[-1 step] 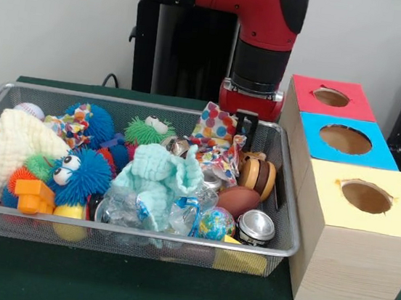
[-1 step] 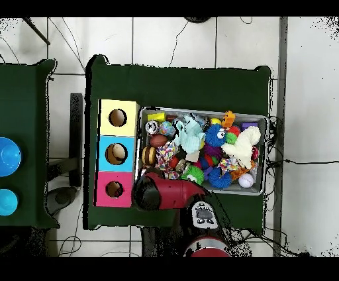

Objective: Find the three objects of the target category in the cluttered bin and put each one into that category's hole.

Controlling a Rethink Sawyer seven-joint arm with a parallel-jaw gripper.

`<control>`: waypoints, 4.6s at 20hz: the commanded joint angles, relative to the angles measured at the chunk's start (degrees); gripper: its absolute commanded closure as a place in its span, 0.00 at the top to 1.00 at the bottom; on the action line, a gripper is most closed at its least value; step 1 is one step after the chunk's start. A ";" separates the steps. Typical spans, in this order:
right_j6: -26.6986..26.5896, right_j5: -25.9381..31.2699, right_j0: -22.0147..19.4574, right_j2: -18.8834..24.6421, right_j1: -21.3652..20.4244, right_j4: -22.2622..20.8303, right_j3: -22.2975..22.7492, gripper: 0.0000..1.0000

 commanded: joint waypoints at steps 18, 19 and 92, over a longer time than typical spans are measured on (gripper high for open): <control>-11.60 21.34 -12.59 10.26 -1.12 -15.37 -13.89 0.00; -12.13 21.86 -13.30 10.78 -1.28 -16.00 -14.16 0.00; -11.13 34.61 -34.28 28.46 -9.50 -29.43 -8.79 1.00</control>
